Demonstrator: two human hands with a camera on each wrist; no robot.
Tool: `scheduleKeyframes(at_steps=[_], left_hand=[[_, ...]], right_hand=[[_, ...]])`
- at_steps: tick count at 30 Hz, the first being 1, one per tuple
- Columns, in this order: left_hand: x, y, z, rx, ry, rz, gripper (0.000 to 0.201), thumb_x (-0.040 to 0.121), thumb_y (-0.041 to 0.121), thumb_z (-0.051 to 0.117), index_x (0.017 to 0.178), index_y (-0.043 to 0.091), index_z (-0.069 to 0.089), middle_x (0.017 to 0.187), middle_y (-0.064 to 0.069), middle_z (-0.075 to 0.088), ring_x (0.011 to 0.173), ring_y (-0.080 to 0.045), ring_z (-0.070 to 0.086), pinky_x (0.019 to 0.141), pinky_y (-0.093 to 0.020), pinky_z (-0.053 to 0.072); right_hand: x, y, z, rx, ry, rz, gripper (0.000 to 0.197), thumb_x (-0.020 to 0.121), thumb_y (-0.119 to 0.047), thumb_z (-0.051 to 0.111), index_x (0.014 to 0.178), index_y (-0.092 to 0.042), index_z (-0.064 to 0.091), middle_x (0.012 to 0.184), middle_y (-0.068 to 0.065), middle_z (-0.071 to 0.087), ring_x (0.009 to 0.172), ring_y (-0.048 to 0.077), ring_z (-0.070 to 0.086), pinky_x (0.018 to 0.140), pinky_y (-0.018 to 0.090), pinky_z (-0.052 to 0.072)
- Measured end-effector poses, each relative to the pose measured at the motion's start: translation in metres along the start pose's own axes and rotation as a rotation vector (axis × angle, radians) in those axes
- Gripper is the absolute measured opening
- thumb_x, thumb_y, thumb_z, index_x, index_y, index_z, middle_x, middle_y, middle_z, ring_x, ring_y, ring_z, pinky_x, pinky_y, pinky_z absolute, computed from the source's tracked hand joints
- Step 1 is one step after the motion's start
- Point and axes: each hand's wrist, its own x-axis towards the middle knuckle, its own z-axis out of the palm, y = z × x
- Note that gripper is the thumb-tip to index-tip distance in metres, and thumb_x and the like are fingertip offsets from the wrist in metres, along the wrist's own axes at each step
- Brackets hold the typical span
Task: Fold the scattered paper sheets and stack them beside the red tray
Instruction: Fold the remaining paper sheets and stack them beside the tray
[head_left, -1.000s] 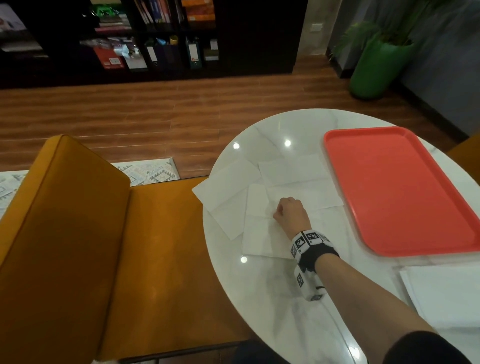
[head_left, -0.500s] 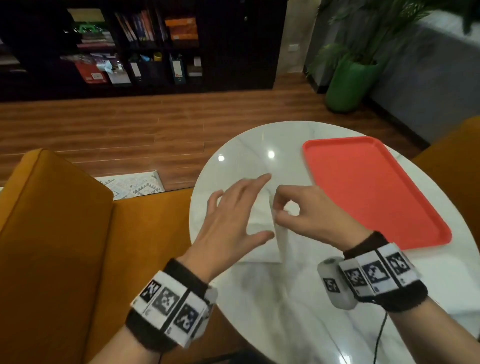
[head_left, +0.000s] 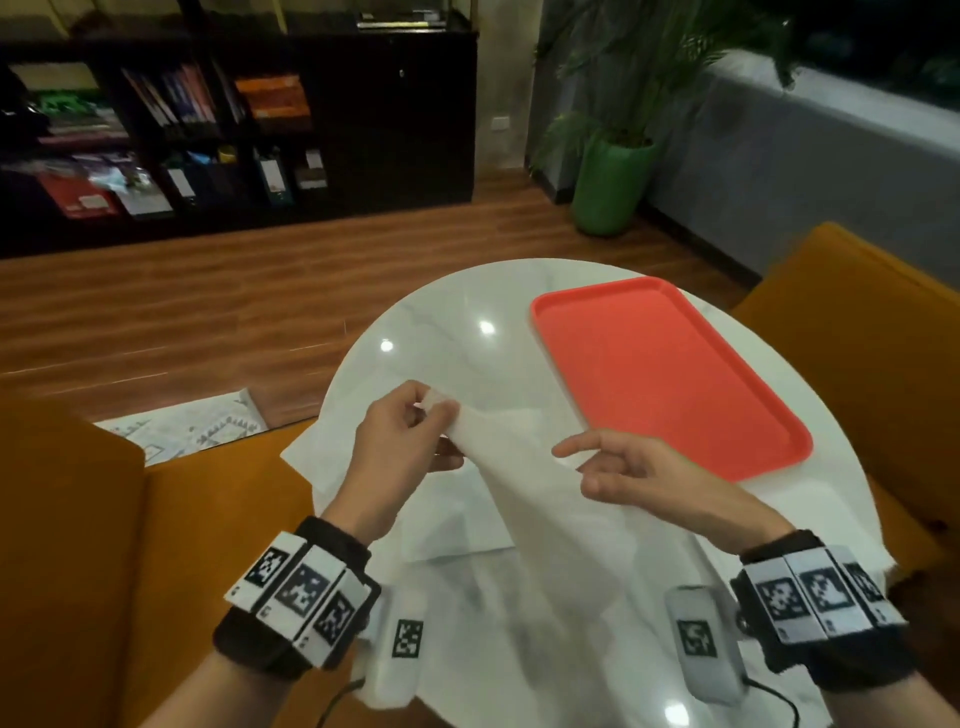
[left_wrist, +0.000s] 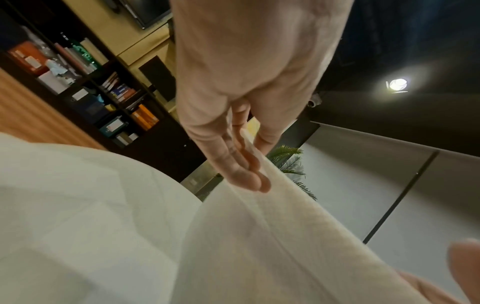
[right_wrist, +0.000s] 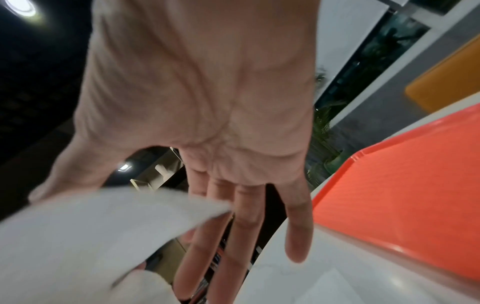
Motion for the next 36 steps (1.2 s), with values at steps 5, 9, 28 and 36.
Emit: scheduleKeyframes(at_steps=[5, 9, 28, 36], left_hand=[[0.002, -0.015, 0.0, 0.118, 0.009, 0.026, 0.014, 0.091, 0.031, 0.061, 0.087, 0.018, 0.066, 0.098, -0.003, 0.067, 0.087, -0.016, 0.065, 0.074, -0.028, 0.053], [-0.002, -0.01, -0.011, 0.185, -0.031, 0.043, 0.017, 0.091, 0.031, 0.061, 0.091, 0.016, 0.068, 0.099, 0.006, 0.065, 0.093, -0.007, 0.059, 0.072, -0.012, 0.044], [0.016, -0.124, -0.007, 0.37, -0.108, -0.069, 0.015, 0.086, 0.017, 0.069, 0.088, 0.031, 0.074, 0.094, 0.01, 0.068, 0.092, -0.008, 0.062, 0.076, -0.011, 0.041], [-0.04, -0.154, -0.031, 0.577, -0.251, -0.023, 0.027, 0.089, 0.013, 0.064, 0.097, 0.037, 0.074, 0.101, 0.011, 0.057, 0.101, -0.007, 0.053, 0.094, -0.026, 0.042]], right_hand=[[0.004, 0.014, 0.008, -0.022, 0.137, -0.007, 0.036, 0.075, -0.023, 0.078, 0.108, -0.028, 0.064, 0.103, 0.001, 0.071, 0.096, 0.017, 0.067, 0.092, 0.043, 0.052], [-0.003, 0.011, -0.004, 0.185, 0.153, -0.005, 0.036, 0.072, -0.008, 0.078, 0.105, -0.016, 0.066, 0.102, 0.008, 0.072, 0.093, 0.026, 0.069, 0.088, 0.044, 0.055], [0.059, 0.113, 0.009, -0.152, 0.333, 0.134, 0.013, 0.077, -0.005, 0.074, 0.077, -0.015, 0.065, 0.076, 0.002, 0.067, 0.074, 0.015, 0.062, 0.07, 0.025, 0.051], [0.0, 0.137, 0.055, -0.455, 0.261, 0.089, 0.03, 0.078, -0.016, 0.069, 0.068, -0.043, 0.058, 0.082, -0.017, 0.066, 0.082, 0.001, 0.058, 0.086, 0.035, 0.045]])
